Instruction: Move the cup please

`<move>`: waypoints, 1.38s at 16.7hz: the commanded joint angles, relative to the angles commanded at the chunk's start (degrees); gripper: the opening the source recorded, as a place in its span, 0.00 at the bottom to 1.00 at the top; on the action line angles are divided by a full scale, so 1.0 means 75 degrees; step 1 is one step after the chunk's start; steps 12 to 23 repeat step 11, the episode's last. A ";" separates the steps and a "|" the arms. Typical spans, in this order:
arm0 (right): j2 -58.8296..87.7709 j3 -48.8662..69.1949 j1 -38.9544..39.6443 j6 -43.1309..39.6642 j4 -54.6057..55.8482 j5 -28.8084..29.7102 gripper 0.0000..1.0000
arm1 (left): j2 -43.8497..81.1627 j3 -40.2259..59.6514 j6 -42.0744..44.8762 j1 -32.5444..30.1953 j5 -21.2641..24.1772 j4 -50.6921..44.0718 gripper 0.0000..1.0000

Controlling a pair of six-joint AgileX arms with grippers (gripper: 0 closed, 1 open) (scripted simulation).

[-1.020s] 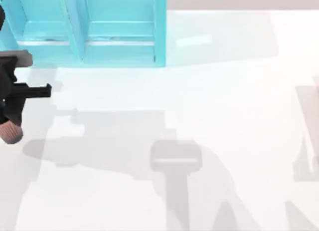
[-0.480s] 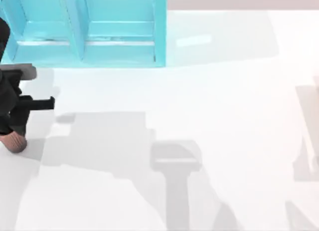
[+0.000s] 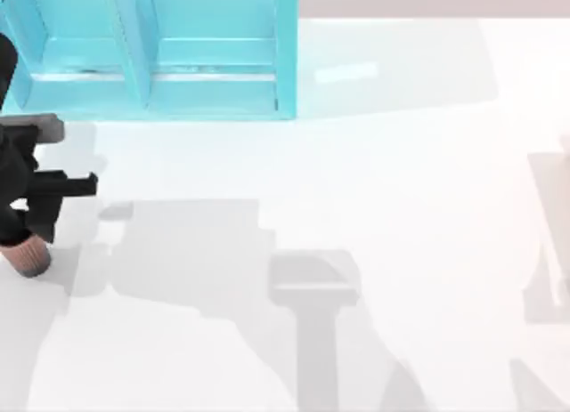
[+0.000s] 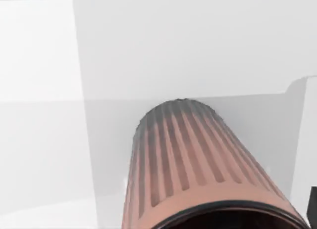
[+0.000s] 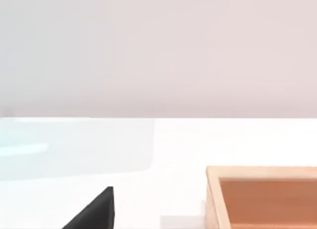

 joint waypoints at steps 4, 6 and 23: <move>0.0000 0.0000 0.0000 0.0000 0.0000 0.0000 1.00 | 0.0000 0.0000 0.0000 0.0000 0.0000 0.0000 0.90; 0.0000 0.0000 0.0000 0.0000 0.0000 0.0000 1.00 | 0.0000 0.0000 0.0000 0.0000 0.0000 0.0000 1.00; 0.0000 0.0000 0.0000 0.0000 0.0000 0.0000 1.00 | 0.0000 0.0000 0.0000 0.0000 0.0000 0.0000 1.00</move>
